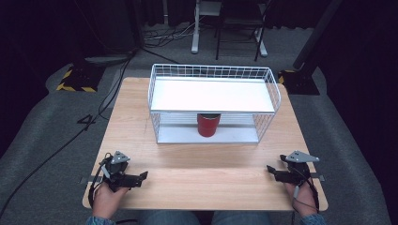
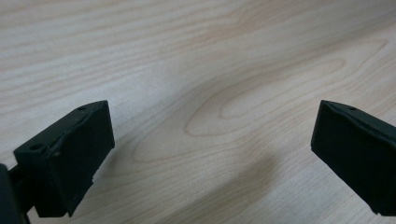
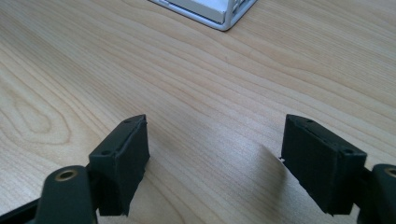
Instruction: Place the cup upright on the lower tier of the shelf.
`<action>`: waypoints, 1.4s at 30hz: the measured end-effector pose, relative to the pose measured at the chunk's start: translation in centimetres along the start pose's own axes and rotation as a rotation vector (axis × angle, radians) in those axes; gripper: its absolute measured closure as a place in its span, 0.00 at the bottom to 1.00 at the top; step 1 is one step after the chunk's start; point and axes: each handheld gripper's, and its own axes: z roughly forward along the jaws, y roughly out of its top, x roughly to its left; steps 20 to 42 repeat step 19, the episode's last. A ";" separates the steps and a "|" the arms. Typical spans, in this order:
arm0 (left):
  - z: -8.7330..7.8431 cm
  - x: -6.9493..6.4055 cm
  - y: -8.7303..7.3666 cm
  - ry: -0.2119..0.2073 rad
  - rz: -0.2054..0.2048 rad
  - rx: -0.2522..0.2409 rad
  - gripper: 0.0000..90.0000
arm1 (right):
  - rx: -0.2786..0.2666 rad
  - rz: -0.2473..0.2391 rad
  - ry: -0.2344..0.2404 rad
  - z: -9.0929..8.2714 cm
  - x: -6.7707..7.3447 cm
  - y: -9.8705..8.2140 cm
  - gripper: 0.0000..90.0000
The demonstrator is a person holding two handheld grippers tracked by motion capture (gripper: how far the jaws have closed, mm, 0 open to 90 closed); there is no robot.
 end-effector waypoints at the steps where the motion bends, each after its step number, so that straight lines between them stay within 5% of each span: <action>1: 0.2 0.0 0.0 0.001 0.009 0.007 0.00 | 0.000 -0.001 0.001 0.0 0.0 0.0 0.27; 3: 0.5 -0.2 -0.2 0.039 0.045 -0.003 0.00 | 0.000 -0.001 0.002 0.0 0.0 0.0 0.27; 4: 1.0 -0.5 -0.4 0.096 0.093 -0.024 0.00 | 0.000 -0.001 0.001 0.0 0.0 0.0 0.27; 6: 1.1 -0.7 -0.4 0.105 0.085 -0.024 0.00 | 0.000 -0.001 0.000 0.0 0.0 0.0 0.27; 42: 1.2 -0.7 -0.3 0.110 0.077 -0.026 0.00 | 0.001 0.003 0.001 0.0 0.0 0.0 0.27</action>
